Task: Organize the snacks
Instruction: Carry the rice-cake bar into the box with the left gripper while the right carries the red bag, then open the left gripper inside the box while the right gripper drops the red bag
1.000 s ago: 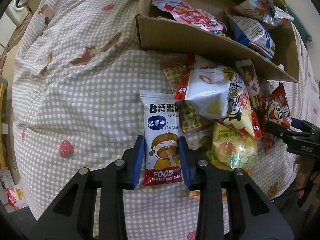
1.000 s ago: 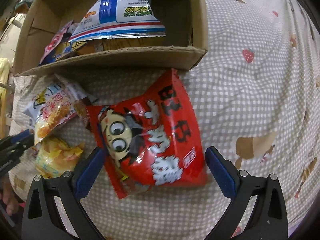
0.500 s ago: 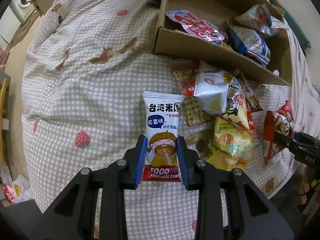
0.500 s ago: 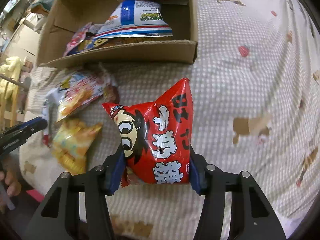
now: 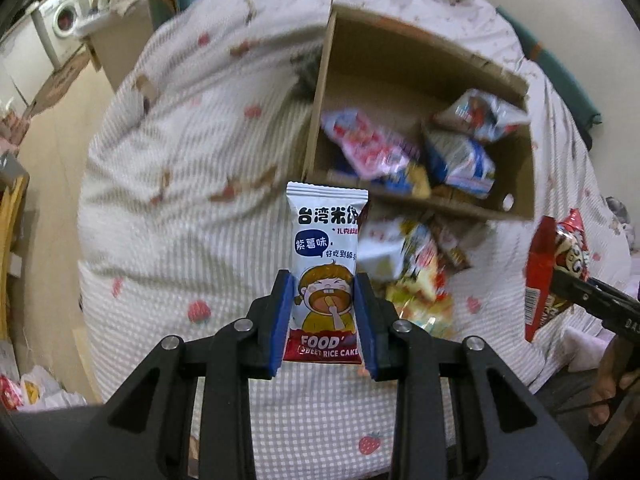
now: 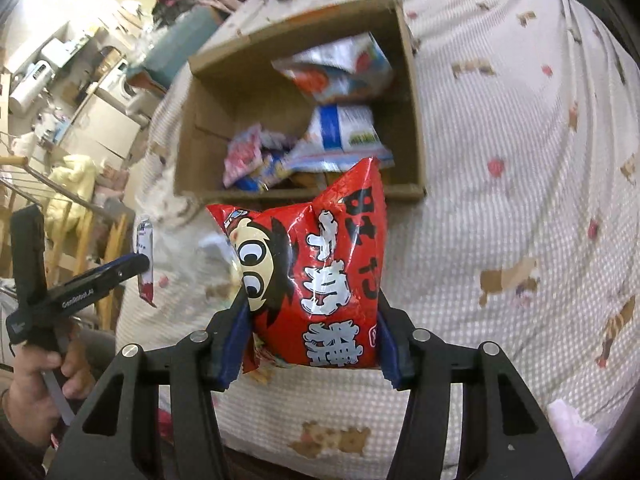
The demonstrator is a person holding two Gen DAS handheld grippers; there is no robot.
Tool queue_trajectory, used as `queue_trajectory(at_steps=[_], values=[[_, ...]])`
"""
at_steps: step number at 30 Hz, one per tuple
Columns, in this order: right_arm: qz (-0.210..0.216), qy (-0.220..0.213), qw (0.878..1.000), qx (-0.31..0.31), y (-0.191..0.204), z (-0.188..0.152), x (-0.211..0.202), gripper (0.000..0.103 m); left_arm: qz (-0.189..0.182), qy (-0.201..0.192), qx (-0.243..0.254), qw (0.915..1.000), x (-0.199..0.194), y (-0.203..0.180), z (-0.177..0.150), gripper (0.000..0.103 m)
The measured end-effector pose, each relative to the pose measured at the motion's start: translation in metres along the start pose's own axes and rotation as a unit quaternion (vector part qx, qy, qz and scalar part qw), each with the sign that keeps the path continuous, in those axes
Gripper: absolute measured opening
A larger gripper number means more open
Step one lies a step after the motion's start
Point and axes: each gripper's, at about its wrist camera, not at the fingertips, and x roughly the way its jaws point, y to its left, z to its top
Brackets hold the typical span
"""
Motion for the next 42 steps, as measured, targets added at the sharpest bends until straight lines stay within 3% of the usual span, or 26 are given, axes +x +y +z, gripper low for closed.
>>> queue_trajectory(at_steps=[11, 17, 22, 30, 42], values=[[0.024, -0.069, 0.997, -0.006, 0.041, 0.085, 0.018, 0.056, 0.002, -0.059, 0.048, 0.9971, 0.013, -0.046, 0.082, 0.027], [0.037, -0.085, 0.996, 0.000, 0.041, 0.105, 0.038, 0.056, 0.006, -0.085, 0.053, 0.9949, 0.035, -0.057, 0.109, 0.027], [0.048, -0.076, 0.995, 0.044, 0.025, 0.112, 0.061, 0.056, 0.007, -0.098, 0.062, 0.9932, 0.059, -0.062, 0.110, 0.027], [0.033, -0.050, 0.997, 0.048, 0.017, 0.110, 0.087, 0.057, -0.002, -0.085, 0.057, 0.9947, 0.082, -0.059, 0.113, 0.027], [0.061, -0.051, 0.995, 0.063, 0.012, 0.112, 0.087, 0.059, -0.012, -0.072, 0.045, 0.9963, 0.086, -0.058, 0.115, 0.027]])
